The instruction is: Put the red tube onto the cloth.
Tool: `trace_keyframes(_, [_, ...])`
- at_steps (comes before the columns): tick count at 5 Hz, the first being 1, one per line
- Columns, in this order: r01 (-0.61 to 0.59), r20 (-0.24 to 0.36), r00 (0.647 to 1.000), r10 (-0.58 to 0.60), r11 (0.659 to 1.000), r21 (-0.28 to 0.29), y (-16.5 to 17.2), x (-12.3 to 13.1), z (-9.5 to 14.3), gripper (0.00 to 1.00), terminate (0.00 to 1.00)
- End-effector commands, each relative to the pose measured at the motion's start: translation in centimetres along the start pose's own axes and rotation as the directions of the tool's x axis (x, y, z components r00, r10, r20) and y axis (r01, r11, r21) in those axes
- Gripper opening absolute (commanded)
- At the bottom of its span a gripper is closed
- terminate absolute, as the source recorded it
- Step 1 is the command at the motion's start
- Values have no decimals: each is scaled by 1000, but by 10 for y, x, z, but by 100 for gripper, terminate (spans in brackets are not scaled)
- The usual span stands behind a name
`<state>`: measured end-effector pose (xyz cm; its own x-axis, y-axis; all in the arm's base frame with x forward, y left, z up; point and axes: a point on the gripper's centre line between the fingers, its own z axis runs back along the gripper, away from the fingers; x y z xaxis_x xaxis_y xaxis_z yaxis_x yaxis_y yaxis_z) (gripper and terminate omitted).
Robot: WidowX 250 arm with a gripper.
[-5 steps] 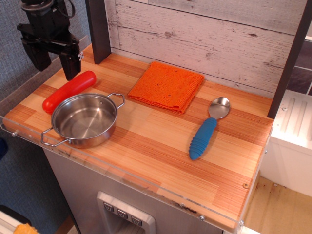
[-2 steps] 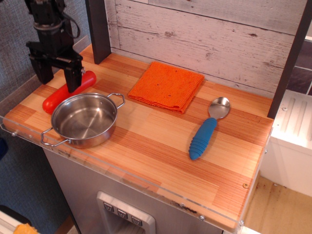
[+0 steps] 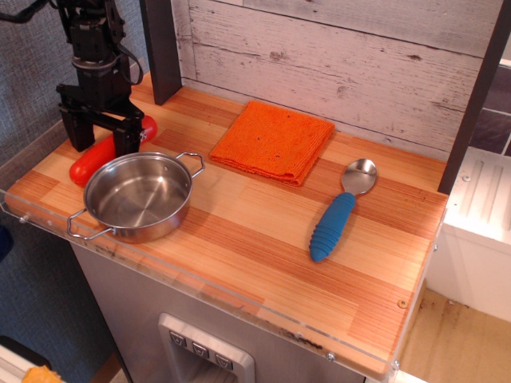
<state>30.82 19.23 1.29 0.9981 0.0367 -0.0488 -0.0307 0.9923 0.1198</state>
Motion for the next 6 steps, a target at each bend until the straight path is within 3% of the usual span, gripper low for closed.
trace_keyframes(1, [-49,126,991,44,998,35,15,-14,44,0,0])
trace_keyframes(2, [-95,171,982,85,994,51,26,-33,63,0,0])
trace_keyframes(3, [-142,196,974,115,981,129,28,-48,87,0,0])
trace_keyframes(4, [-101,226,970,92,994,31,-6,-29,96,0,0])
trace_keyframes(6, [7,232,973,-3,1000,-14,-102,19,92,0,0])
